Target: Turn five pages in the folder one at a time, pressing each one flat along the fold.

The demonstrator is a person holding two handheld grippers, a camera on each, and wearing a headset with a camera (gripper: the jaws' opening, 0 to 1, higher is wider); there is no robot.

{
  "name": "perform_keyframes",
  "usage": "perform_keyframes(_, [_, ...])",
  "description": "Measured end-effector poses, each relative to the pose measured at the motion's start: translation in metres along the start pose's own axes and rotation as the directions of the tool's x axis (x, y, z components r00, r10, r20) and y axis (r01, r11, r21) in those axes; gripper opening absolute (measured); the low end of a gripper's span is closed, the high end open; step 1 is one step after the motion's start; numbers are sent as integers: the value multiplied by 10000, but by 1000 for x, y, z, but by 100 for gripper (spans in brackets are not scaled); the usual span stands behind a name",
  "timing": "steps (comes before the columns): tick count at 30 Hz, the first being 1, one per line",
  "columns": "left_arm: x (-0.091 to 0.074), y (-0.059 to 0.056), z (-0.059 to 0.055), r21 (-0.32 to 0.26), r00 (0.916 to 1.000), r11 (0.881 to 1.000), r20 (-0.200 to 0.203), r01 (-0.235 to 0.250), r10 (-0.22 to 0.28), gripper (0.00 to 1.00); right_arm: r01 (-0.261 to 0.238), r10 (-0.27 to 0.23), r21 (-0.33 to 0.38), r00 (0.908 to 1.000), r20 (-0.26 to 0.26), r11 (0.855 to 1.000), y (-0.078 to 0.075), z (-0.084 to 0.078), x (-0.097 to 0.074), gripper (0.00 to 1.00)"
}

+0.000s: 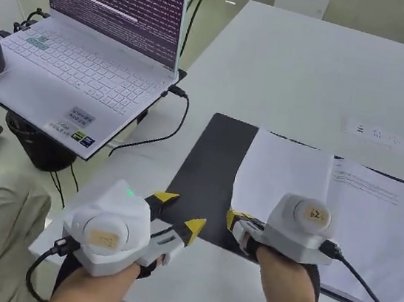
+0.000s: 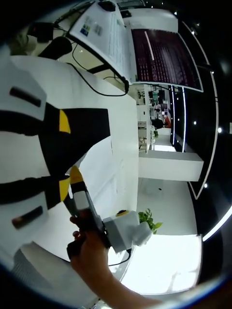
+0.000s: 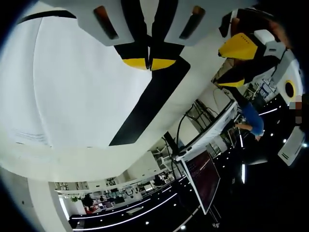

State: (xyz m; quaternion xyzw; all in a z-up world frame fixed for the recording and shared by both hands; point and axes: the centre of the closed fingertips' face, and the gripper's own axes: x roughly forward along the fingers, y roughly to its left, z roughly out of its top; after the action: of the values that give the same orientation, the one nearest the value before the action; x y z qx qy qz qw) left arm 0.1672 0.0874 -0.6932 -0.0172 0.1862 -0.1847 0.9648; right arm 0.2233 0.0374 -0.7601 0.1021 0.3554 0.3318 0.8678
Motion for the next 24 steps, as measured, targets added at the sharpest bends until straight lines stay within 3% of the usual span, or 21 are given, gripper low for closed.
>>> perform_keyframes(10, [4, 2, -7, -66, 9998, 10000, -197, 41, -42, 31, 87, -86, 21, 9989, -453, 10000, -8, -18, 19, 0])
perform_keyframes(24, [12, 0, -17, -45, 9986, 9999, -503, 151, -153, 30, -493, 495, 104, 9986, -210, 9987, -5, -18, 18, 5])
